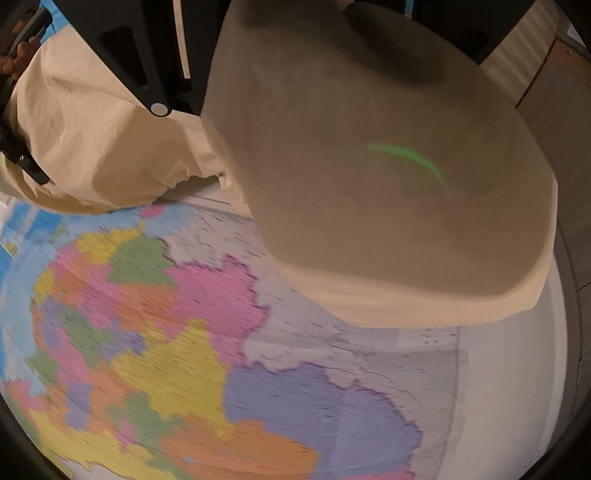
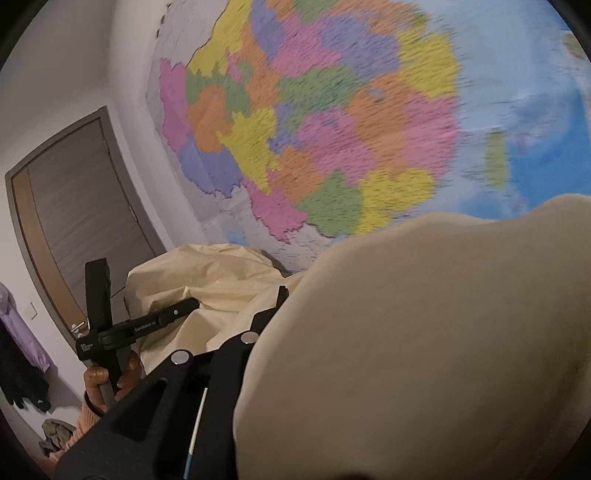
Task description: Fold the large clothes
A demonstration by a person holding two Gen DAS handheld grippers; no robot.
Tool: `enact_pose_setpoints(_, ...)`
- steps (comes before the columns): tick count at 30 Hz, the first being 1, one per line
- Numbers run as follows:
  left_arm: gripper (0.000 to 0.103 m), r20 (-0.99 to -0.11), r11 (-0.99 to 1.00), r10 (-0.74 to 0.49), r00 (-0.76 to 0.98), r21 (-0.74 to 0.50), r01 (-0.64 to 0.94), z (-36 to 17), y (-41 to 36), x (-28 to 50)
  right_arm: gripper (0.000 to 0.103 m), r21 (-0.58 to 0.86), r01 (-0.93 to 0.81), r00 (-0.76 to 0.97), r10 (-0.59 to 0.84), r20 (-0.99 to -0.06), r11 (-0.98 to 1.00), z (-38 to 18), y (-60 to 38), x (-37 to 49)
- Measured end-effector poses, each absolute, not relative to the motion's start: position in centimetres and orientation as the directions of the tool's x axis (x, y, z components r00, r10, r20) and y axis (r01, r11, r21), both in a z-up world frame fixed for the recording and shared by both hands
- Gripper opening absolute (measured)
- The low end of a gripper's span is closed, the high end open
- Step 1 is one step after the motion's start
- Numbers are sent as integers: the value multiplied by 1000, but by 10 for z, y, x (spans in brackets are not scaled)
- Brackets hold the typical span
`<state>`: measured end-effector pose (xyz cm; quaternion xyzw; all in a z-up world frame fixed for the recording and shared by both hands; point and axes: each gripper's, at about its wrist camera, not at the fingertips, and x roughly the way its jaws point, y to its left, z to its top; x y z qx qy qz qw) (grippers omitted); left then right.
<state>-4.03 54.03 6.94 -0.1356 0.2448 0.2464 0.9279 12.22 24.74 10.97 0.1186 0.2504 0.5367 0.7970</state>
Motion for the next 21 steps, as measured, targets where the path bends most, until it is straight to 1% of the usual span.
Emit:
enact_pose_setpoints(5,22,-504,810,445,740,-126,-573,67,574,-43,12,424,-827,277,923,-265,370,106,283,116)
enact_pose_setpoints(9,22,-518,761,502,693,-118,-638,50,609,-38,12,374,-859,243,921,-304,350,91,319,106)
enact_pose_setpoints(11,22,-547,746,498,673,-125,-654,27,626,-38,12,403,-849,205,916,-345,342,62,332,102)
enact_pose_setpoints(13,23,-607,716,496,621,-120,-688,-9,643,-39,13,432,-836,147,897,-417,338,25,343,98)
enact_pose_setpoints(14,24,-636,700,493,593,-114,-705,-24,650,-39,13,443,-826,111,871,-478,348,-1,349,95)
enact_pose_setpoints(15,26,-675,677,481,559,-119,-726,-44,659,-40,13,445,-822,95,856,-509,356,-16,352,92)
enact_pose_setpoints(16,30,-715,648,461,526,-134,-750,-65,670,-42,16,445,-821,72,837,-542,358,-33,353,89)
enact_pose_setpoints(17,33,-743,623,426,517,-173,-763,-82,680,-46,18,451,-820,54,832,-552,352,-42,350,86)
enact_pose_setpoints(18,35,-755,605,393,525,-217,-766,-93,687,-50,23,459,-816,46,831,-554,351,-44,347,85)
enact_pose_setpoints(19,36,-756,597,377,535,-243,-765,-98,690,-53,29,475,-808,28,827,-561,349,-44,343,84)
enact_pose_setpoints(20,36,-752,589,364,549,-271,-761,-100,693,-57,32,503,-794,2,829,-559,341,-42,336,85)
enact_pose_setpoints(21,36,-750,589,364,552,-274,-761,-100,693,-58,36,522,-784,-16,830,-558,336,-39,329,85)
